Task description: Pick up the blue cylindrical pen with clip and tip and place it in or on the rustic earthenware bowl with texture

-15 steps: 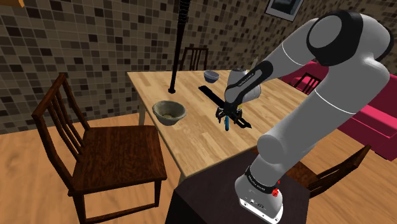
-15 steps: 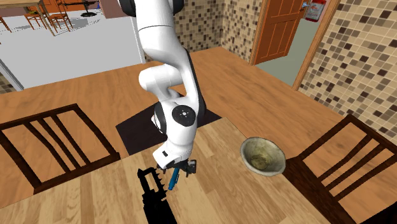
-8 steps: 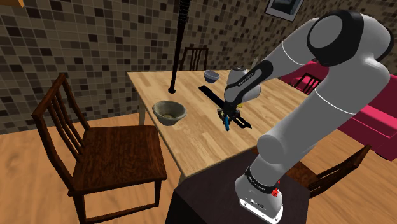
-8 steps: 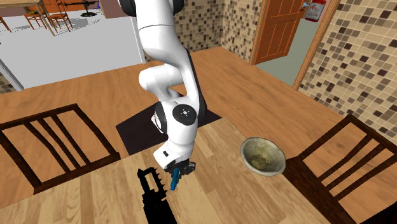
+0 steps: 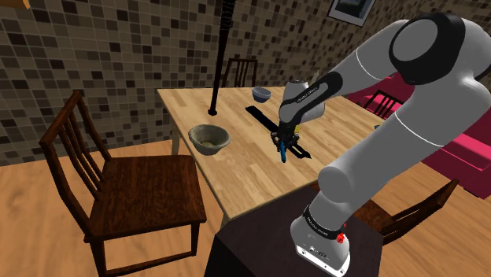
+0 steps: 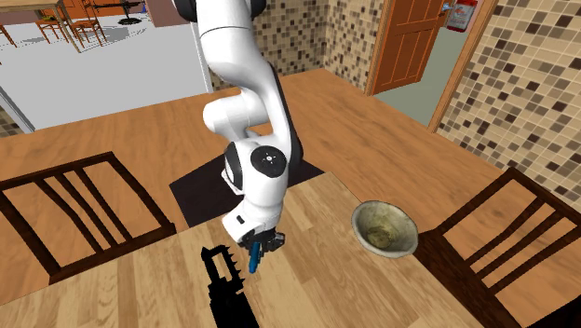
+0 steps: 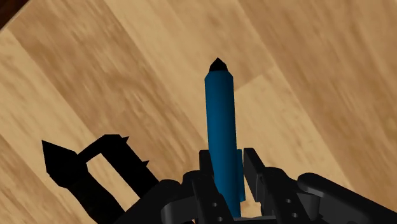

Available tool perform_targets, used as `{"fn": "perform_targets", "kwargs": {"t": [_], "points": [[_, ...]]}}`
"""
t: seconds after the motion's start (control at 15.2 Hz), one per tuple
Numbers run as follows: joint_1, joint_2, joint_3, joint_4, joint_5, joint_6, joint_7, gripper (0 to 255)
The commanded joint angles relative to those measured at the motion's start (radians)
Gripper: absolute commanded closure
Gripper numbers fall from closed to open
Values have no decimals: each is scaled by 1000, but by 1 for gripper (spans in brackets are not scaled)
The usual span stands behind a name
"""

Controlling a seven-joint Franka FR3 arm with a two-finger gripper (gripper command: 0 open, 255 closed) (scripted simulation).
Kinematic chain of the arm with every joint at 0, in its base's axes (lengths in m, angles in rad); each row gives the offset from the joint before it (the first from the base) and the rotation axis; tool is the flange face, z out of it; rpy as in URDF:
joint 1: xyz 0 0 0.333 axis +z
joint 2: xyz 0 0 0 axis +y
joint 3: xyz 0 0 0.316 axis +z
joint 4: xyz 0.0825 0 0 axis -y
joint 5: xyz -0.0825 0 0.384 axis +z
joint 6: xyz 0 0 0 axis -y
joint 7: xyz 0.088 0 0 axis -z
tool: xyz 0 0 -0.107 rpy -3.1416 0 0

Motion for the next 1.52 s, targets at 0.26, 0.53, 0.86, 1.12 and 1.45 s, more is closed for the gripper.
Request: {"fn": "perform_targets", "kwargs": {"t": [0.26, 0.53, 0.86, 1.12, 1.45], "points": [[4, -91, 5, 18, 15, -109, -19, 255], [7, -142, 10, 37, 25, -179, -30, 255], [10, -199, 17, 65, 36, -263, -43, 255], [12, -238, 22, 92, 45, -329, -53, 255], [15, -279, 30, 131, 55, -409, -64, 255]]}}
